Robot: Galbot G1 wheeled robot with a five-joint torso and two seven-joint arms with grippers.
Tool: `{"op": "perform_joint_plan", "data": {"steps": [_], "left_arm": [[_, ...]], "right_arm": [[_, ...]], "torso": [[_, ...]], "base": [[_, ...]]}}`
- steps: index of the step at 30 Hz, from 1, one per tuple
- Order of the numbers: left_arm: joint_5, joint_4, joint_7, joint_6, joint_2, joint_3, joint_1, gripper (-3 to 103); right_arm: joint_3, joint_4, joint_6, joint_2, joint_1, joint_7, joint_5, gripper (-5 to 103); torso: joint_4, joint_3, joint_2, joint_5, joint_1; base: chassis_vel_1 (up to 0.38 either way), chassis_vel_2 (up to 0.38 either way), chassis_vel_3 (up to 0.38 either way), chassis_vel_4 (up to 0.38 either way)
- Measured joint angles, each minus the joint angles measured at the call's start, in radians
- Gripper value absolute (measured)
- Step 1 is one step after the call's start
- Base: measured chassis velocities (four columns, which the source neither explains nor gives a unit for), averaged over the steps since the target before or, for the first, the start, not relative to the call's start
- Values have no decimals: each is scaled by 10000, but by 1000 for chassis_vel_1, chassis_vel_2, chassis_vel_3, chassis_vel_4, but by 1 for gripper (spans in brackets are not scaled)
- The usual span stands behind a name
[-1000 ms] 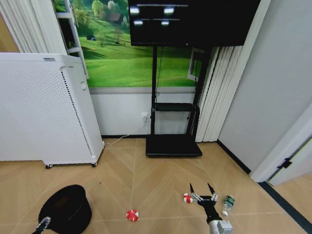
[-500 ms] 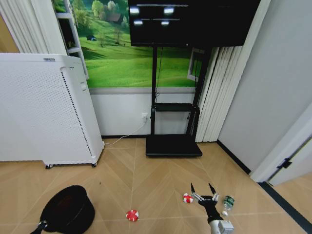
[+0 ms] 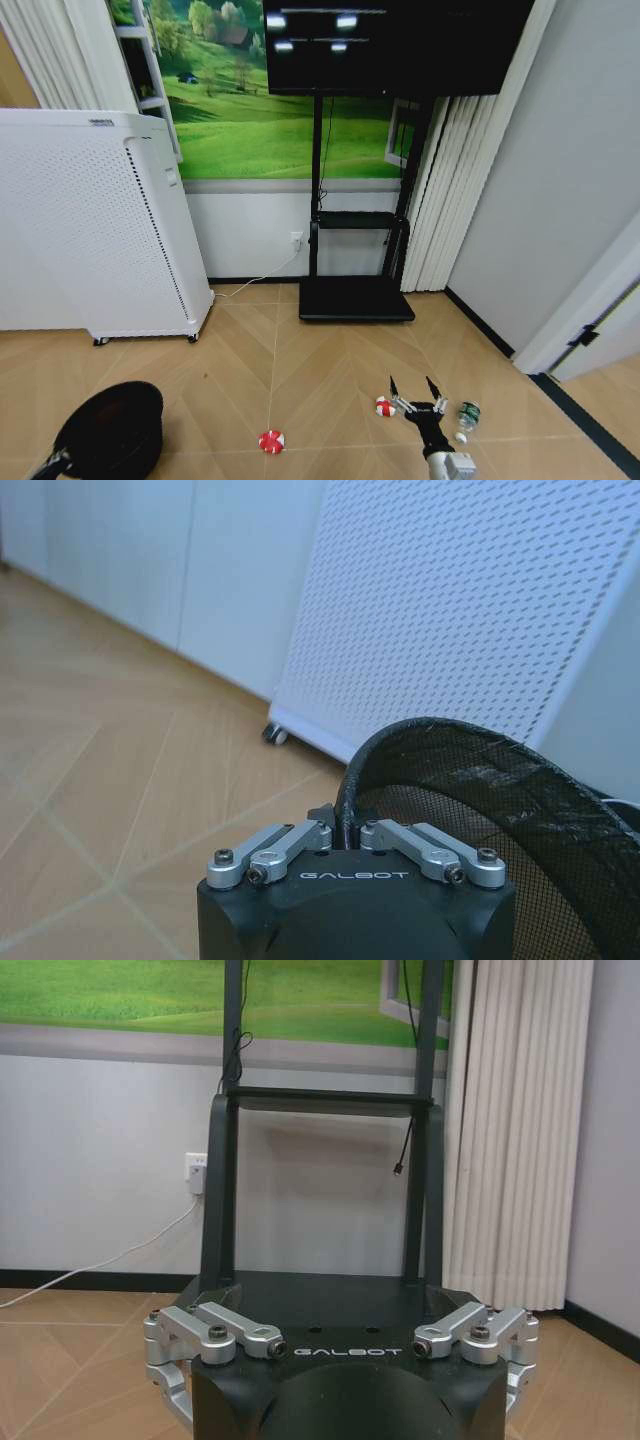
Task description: Pick up the trash bin and place the garbage on the floor into it.
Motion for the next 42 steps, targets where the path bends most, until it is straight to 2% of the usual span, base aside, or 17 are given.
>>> {"op": "perform_joint_plan", "data": {"steps": [4, 6, 7, 10, 14, 20, 26, 31, 42], "left_arm": [[522, -278, 341, -188, 6, -153, 109, 7], [1078, -472, 521, -329, -12, -226, 145, 7], [1078, -472, 521, -329, -12, -226, 145, 7], [2132, -472, 638, -635, -75, -380, 144, 7], [2708, -254, 670, -968, -155, -515, 162, 7], [2671, -244, 690, -1122, -350, -584, 331, 7], [2782, 51, 859, -1469, -550, -757, 621, 7], [2854, 348, 978, -1882, -607, -877, 851, 7], [2890, 369, 1092, -2015, -686, -800, 894, 7]], "right_arm": [[-184, -46, -91, -29, 220, 0, -25, 100], [-261, -59, -123, -50, 306, -40, -24, 100], [-261, -59, -123, -50, 306, -40, -24, 100], [-402, -171, -88, -81, 239, -213, -111, 100], [-770, -402, -61, -105, 354, -193, -353, 100], [-1010, -484, -170, -87, 563, -77, -376, 100], [-903, -511, 88, -143, 302, -147, -427, 100], [-871, -476, 107, 30, 74, 53, -856, 100], [-899, -358, 96, 111, -46, 266, -1112, 100]], "torso": [[4, 2, 1, -1, 1], [6, 3, 2, -1, 2], [6, 3, 2, -1, 2], [-1, 5, 4, -2, 2], [4, 6, 6, -2, 2], [4, 7, 8, -2, 2], [2, 8, 9, -2, 3], [3, 9, 10, -2, 3], [3, 10, 11, -2, 3]], "base": [[0, 0, 0, 0], [0, 0, 0, 0], [0, 0, 0, 0], [0, 0, 0, 0], [0, 0, 0, 0], [0, 0, 0, 0], [0, 0, 0, 0], [0, 0, 0, 0], [0, 0, 0, 0]]}}
